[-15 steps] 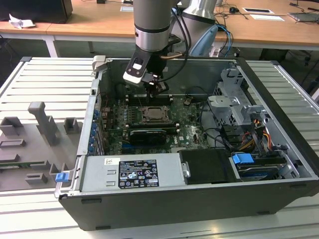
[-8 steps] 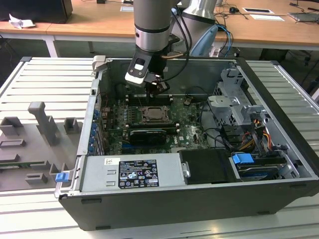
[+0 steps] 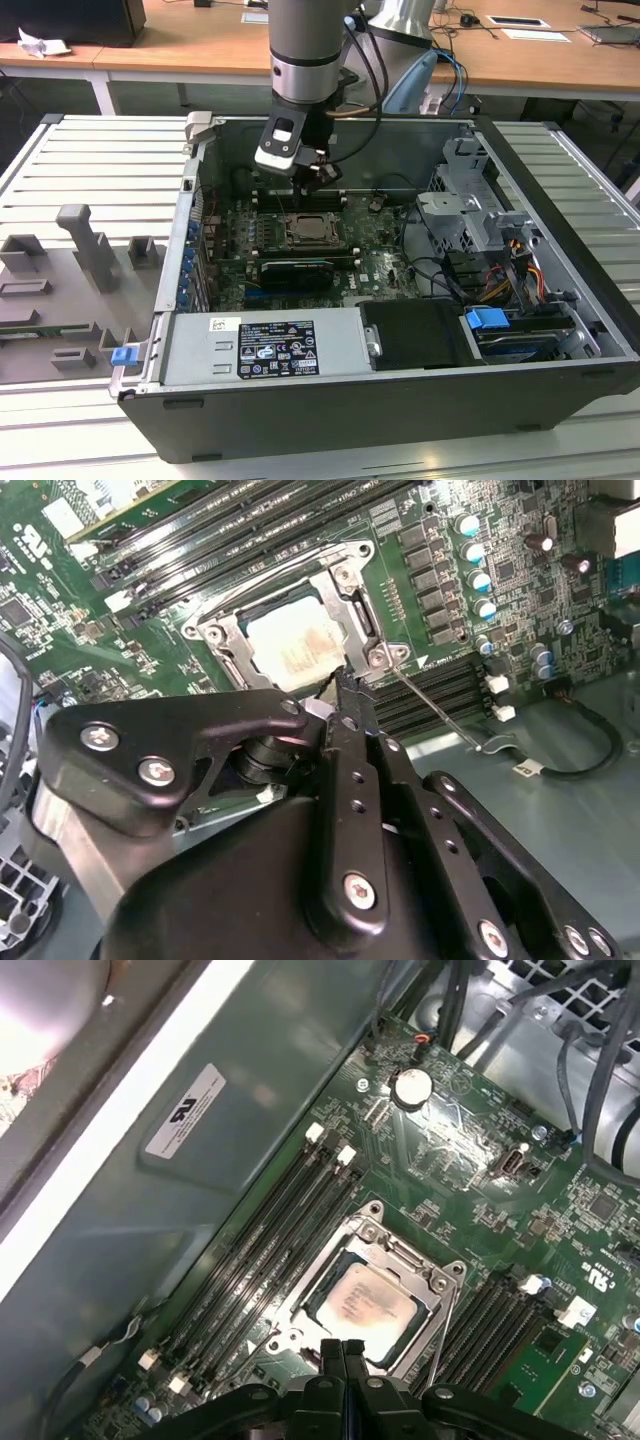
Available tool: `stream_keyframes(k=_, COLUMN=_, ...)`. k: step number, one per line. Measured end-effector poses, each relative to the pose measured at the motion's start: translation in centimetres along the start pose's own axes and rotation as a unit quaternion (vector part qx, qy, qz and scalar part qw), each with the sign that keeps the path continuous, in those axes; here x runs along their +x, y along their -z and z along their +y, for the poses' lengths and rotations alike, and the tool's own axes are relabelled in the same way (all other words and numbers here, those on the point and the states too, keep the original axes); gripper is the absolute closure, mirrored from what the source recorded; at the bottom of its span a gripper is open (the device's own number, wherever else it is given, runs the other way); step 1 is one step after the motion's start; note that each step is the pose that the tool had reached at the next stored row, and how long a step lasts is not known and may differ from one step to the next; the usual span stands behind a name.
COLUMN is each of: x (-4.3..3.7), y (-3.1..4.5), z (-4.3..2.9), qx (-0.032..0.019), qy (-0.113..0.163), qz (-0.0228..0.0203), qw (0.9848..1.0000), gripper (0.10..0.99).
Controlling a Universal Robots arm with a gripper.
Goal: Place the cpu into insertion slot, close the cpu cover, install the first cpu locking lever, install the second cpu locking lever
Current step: 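Install the first cpu locking lever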
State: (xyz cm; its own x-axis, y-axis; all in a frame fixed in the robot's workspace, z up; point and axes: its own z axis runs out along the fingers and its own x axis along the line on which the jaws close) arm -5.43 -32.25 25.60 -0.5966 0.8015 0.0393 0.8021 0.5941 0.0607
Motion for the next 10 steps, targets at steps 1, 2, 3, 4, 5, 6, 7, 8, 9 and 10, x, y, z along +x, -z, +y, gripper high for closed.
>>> stream_keyframes(k=1, x=0.00, y=0.00, z=0.00, qx=0.0001, qy=0.003, qz=0.0002, qw=1.0000, gripper=0.980)
stream_keyframes(k=2, x=0.00, y=0.00, z=0.00, qx=0.0005, qy=0.012, qz=0.0007, qw=0.9999, gripper=0.980)
stream_keyframes(k=3, x=0.00, y=0.00, z=0.00, qx=0.0009, qy=0.023, qz=0.0014, qw=0.9997, gripper=0.980)
stream_keyframes(k=4, x=0.00, y=0.00, z=0.00, qx=0.0015, qy=0.037, qz=0.0022, qw=0.9993, gripper=0.980)
stream_keyframes(k=5, x=0.00, y=0.00, z=0.00, qx=0.0017, qy=0.043, qz=0.0026, qw=0.9991, gripper=0.980)
stream_keyframes(k=6, x=0.00, y=0.00, z=0.00, qx=0.0020, qy=0.050, qz=0.0030, qw=0.9987, gripper=0.980)
stream_keyframes(k=7, x=0.00, y=0.00, z=0.00, qx=0.0023, qy=0.057, qz=0.0035, qw=0.9984, gripper=0.980)
stream_keyframes(k=8, x=0.00, y=0.00, z=0.00, qx=0.0025, qy=0.062, qz=0.0038, qw=0.9981, gripper=0.980)
stream_keyframes(k=9, x=0.00, y=0.00, z=0.00, qx=0.0029, qy=0.073, qz=0.0045, qw=0.9973, gripper=0.980)
stream_keyframes(k=10, x=0.00, y=0.00, z=0.00, qx=0.0032, qy=0.081, qz=0.0049, qw=0.9967, gripper=0.980)
